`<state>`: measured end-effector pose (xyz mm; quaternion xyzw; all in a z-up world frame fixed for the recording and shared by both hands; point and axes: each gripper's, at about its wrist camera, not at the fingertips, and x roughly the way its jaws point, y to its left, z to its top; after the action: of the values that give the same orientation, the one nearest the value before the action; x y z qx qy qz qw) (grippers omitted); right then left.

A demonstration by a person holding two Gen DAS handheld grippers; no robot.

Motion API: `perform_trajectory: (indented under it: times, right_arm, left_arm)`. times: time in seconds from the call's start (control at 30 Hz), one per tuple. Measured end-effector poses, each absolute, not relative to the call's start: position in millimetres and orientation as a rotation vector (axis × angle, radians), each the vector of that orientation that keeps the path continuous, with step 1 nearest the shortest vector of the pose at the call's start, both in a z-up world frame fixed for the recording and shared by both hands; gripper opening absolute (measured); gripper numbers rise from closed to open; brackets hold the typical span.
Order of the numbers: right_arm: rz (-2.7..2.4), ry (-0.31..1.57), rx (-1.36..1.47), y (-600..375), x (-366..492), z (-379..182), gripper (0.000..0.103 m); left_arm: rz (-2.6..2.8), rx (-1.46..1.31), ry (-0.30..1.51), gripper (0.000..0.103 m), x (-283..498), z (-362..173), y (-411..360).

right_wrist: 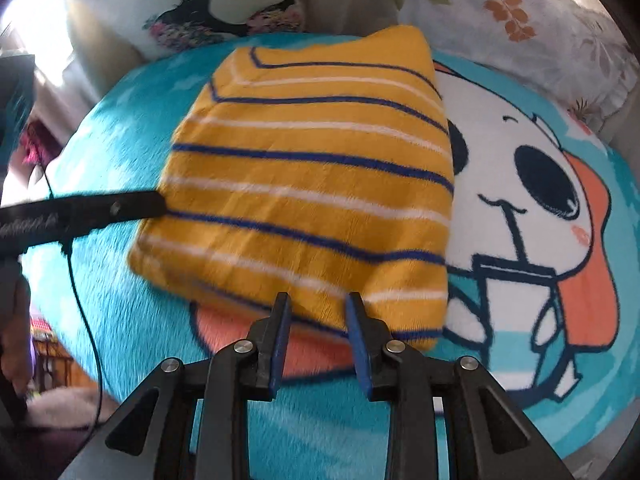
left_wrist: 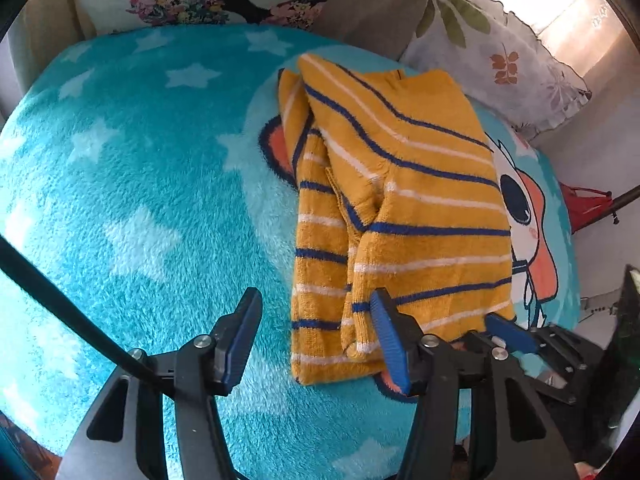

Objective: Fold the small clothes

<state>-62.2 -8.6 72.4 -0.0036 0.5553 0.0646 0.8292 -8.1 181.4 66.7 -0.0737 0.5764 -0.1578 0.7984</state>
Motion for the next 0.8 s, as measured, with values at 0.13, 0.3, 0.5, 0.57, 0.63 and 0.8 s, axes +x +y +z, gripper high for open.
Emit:
perform_trajectory:
  times: [0.13,0.3,0.5,0.57,0.63,0.8]
  right_arm:
    - [0.118,1.064,0.033,-18.1,-58.1,109.6,0.031]
    - [0.042,0.992,0.032,-26.6,-15.5,120.3,0.032]
    - [0.026,1.073,-0.07,-2.3,3.1,77.2,0.042]
    - [0.08,1.104,-0.132,10.2,-8.6,71.2,0.054]
    - [0.111,1.113,-0.199,18.6,-23.6,66.1,0.056]
    - [0.189,1.173,-0.08,7.8,-46.3,68.0,0.055]
  left_arm:
    - [-0.33,-0.138,1.214,0.056,-10.1,72.3,181.1]
    - [-0.31,-0.127,1.203,0.056,-11.3,73.3,184.4]
    - [-0.274,-0.13,1.198,0.056,-14.7,72.2,195.2]
    - [-0.254,-0.15,1.196,0.056,-13.4,71.8,202.8]
    - [-0.243,-0.189,1.189,0.056,-10.3,72.8,210.4]
    - [-0.257,-0.268,1.141,0.057,1.0,85.3,217.5]
